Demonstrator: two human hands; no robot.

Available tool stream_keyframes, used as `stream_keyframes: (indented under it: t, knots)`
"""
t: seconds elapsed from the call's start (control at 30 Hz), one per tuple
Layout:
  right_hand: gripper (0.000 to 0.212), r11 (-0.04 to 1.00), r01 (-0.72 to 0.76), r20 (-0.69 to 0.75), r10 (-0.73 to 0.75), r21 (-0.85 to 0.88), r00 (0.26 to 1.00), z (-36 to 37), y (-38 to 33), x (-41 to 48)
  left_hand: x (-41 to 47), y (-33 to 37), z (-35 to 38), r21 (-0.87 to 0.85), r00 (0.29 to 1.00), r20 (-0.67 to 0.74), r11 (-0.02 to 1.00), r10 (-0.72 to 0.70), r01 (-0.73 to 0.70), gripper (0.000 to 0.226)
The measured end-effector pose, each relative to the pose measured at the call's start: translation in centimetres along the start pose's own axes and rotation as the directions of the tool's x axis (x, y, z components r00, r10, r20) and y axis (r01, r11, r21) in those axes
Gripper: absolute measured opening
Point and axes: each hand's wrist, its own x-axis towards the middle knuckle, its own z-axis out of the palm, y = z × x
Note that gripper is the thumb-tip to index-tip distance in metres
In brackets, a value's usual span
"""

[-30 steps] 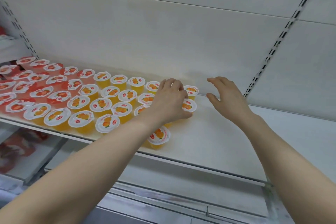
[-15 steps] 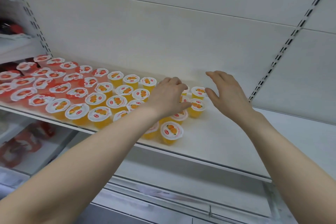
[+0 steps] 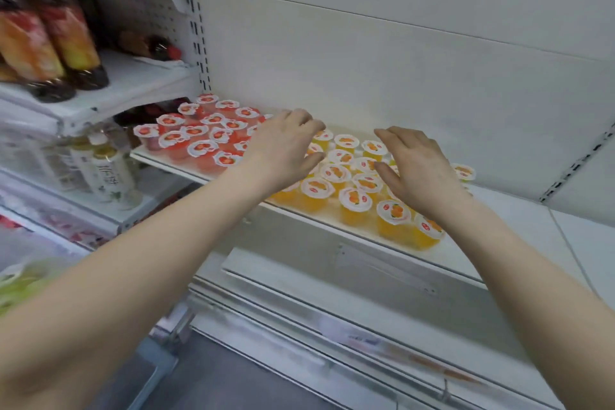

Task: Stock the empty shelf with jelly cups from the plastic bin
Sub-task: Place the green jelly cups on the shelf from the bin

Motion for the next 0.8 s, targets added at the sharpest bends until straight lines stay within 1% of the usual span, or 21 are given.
stream_keyframes:
  t: [0.2, 0.33, 0.47, 0.53, 0.6, 0.67, 0.73, 0.8]
  knots:
    - [0.054, 0.994, 0.104, -0.029, -0.103, 0.027, 0.994, 1.9, -9.8, 2.6, -7.4, -9.0, -3.1, 0.08, 0.997, -0.063, 0.995, -0.046, 0.051, 0.046]
    - [0.056, 0.98, 0.188, -0.046, -0.186, 0.059, 0.982, 3.7, -16.9, 3.9, -13.2, -15.0, -5.1, 0.114, 0.992, -0.055, 0.986, -0.113, 0.118, 0.048]
    - [0.051, 0.946, 0.297, -0.062, -0.291, 0.132, 0.955, 6.2, -24.0, 4.3, -20.2, -20.4, -6.9, 0.116, 0.972, -0.052, 0.966, -0.228, 0.232, 0.05]
    - [0.05, 0.916, 0.351, -0.072, -0.344, 0.195, 0.936, 7.6, -27.7, 4.1, -24.1, -23.1, -7.2, 0.099, 0.95, -0.066, 0.946, -0.304, 0.309, 0.047]
    - [0.053, 0.882, 0.398, -0.052, -0.398, 0.252, 0.916, 9.2, -31.3, 3.7, -28.4, -25.7, -7.1, 0.077, 0.912, -0.077, 0.91, -0.402, 0.408, 0.044]
    - [0.053, 0.838, 0.445, -0.013, -0.465, 0.316, 0.885, 11.2, -34.4, 3.4, -32.9, -27.9, -6.4, 0.046, 0.857, -0.074, 0.857, -0.51, 0.514, 0.042]
    - [0.052, 0.784, 0.493, 0.019, -0.539, 0.378, 0.842, 13.6, -37.3, 3.3, -37.4, -29.6, -5.3, 0.025, 0.779, -0.048, 0.779, -0.625, 0.626, 0.039]
    - [0.052, 0.727, 0.535, 0.034, -0.605, 0.43, 0.795, 16.0, -40.0, 3.5, -41.4, -30.6, -4.0, 0.024, 0.683, -0.004, 0.682, -0.731, 0.73, 0.038]
